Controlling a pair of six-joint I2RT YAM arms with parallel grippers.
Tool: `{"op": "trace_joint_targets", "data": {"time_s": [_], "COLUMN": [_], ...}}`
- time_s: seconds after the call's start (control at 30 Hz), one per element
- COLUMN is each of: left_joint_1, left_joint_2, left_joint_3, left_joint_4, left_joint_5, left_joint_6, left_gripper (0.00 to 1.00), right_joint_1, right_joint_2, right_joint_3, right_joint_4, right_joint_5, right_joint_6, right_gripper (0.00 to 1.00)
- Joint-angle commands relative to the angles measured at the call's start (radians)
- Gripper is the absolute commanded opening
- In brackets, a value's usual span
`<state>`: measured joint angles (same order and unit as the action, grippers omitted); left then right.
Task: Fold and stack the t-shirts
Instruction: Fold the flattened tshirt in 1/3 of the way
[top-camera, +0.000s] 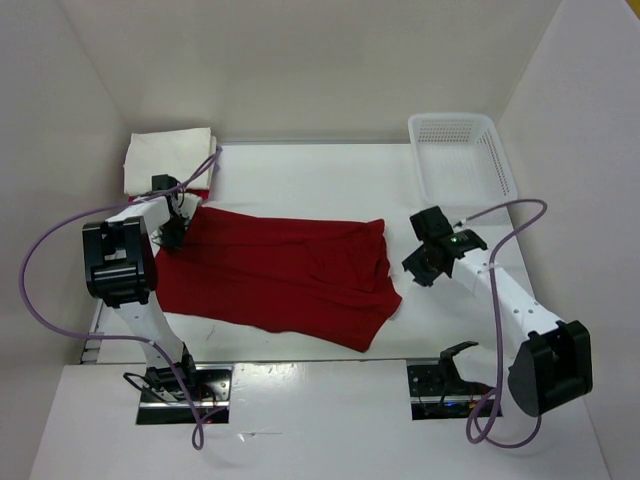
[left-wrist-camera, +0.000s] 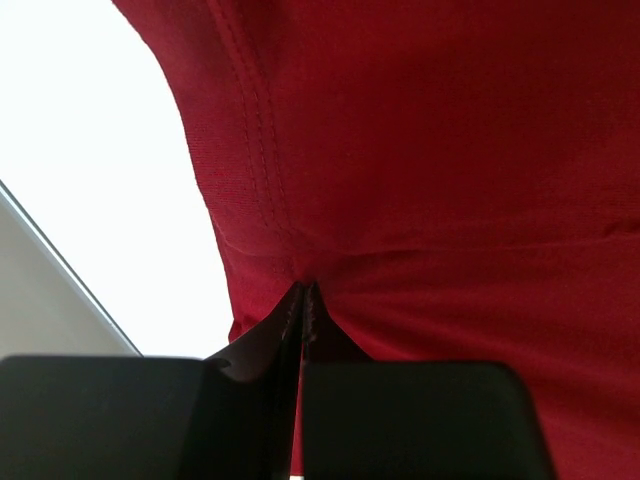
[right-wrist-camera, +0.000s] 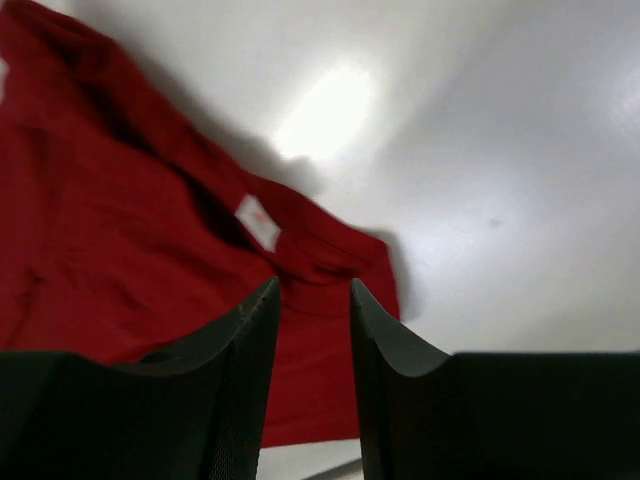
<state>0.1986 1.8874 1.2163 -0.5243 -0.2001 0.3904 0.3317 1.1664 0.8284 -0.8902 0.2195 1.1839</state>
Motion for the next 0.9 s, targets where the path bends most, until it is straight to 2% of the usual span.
{"op": "trace_joint_targets", "data": {"time_s": [0.0, 0.03, 0.1, 0.13, 0.27, 0.37, 0.5, 0.6, 0.73, 0.87], "left_joint_1": [0.021, 0.021, 0.021, 0.021, 0.021, 0.021, 0.021, 0.021, 0.021, 0.021], "left_joint_2": [0.032, 0.032, 0.032, 0.032, 0.032, 0.032, 0.041, 0.041, 0.05, 0.05], "left_joint_3": [-0.055, -0.055, -0.044, -0.044, -0.035, -0.035, -0.026, -0.017, -0.017, -0.026], "left_joint_4": [-0.098, -0.109, -0.118, -0.118, -0.128, -0.137, -0.148, -0.157, -0.157, -0.157], "left_joint_5": [-0.004, -0.004, -0.004, -0.004, -0.024, -0.035, -0.035, -0.035, -0.044, -0.055], "left_joint_6": [-0.005, -0.005, -0.005, -0.005, -0.005, -0.005, -0.015, -0.015, -0.015, -0.015], "left_gripper": [0.02, 0.02, 0.02, 0.02, 0.03, 0.03, 0.03, 0.03, 0.04, 0.04], "right_joint_1": [-0.003, -0.013, -0.022, -0.022, -0.022, -0.022, -0.022, 0.027, 0.087, 0.139], "right_joint_2": [0.069, 0.113, 0.217, 0.324, 0.492, 0.532, 0.532, 0.532, 0.532, 0.596], "right_joint_3": [0.127, 0.138, 0.181, 0.198, 0.248, 0.248, 0.218, 0.23, 0.241, 0.251], "right_joint_4": [0.104, 0.181, 0.223, 0.234, 0.299, 0.345, 0.433, 0.433, 0.438, 0.448], "right_joint_5": [0.095, 0.075, 0.052, 0.052, 0.04, -0.002, -0.112, -0.128, -0.183, -0.172], "right_joint_6": [-0.146, -0.186, -0.256, -0.27, -0.32, -0.346, -0.388, -0.379, -0.354, -0.329], "right_gripper": [0.4, 0.4, 0.4, 0.36, 0.22, 0.21, 0.12, 0.07, 0.07, 0.06]}}
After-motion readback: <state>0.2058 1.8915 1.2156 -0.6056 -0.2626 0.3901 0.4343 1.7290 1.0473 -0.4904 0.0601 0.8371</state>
